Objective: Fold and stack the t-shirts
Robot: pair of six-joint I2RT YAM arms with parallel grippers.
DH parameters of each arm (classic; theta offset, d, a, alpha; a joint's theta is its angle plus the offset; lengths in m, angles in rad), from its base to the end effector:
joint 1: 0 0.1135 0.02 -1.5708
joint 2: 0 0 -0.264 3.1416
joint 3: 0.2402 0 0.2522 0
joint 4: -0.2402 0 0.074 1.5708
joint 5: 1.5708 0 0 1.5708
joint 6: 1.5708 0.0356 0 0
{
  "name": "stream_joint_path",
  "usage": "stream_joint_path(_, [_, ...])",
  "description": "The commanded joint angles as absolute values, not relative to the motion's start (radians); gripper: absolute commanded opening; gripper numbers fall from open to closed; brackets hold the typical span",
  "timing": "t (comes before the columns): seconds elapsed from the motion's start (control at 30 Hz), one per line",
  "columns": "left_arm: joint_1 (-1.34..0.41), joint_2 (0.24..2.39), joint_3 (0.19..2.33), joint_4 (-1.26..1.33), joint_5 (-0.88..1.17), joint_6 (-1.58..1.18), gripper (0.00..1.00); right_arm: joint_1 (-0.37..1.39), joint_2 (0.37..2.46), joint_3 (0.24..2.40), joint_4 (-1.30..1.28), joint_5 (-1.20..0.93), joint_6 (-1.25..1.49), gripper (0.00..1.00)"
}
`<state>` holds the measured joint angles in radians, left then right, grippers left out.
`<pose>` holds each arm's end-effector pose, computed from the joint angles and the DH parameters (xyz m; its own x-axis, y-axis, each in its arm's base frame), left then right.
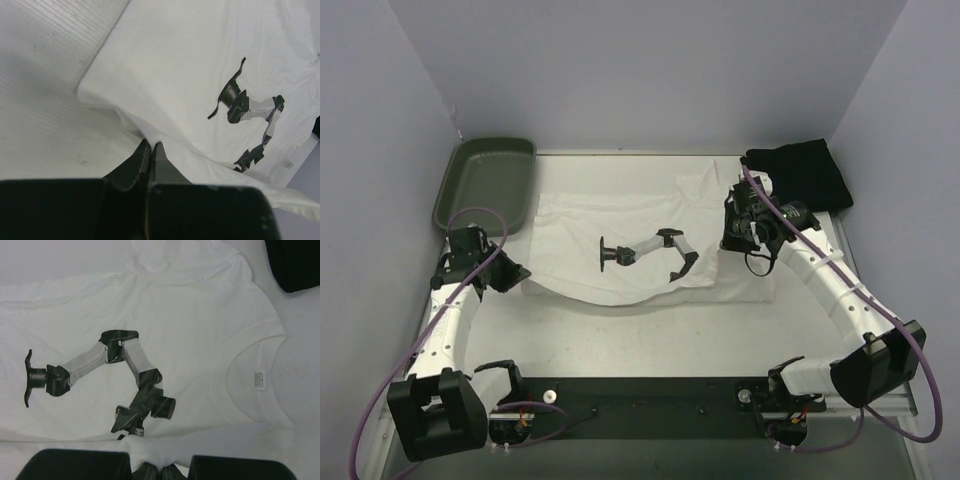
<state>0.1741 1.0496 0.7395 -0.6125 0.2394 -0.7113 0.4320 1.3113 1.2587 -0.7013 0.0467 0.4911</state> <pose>0.2040 0.0273 0.2383 -0.5769 -0.7454 -0.3340 -0.5332 0.6534 -0.5373 0.2549 0.1157 0.3407 -0.7308 0.1818 -0.6579 -0.0484 0.9476 0.3156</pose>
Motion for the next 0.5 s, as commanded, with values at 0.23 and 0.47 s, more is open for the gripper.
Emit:
stream_joint_path(0.23, [0.184, 1.195, 0.805, -0.469, 0.213, -0.784, 0.0, 0.377, 1.437, 1.31, -0.62, -0.026, 0.463, 0.0])
stream_joint_path(0.47, [0.186, 1.282, 0.847, -0.443, 0.199, -0.792, 0.0, 0.328, 1.526, 1.347, -0.58, -0.074, 0.453, 0.0])
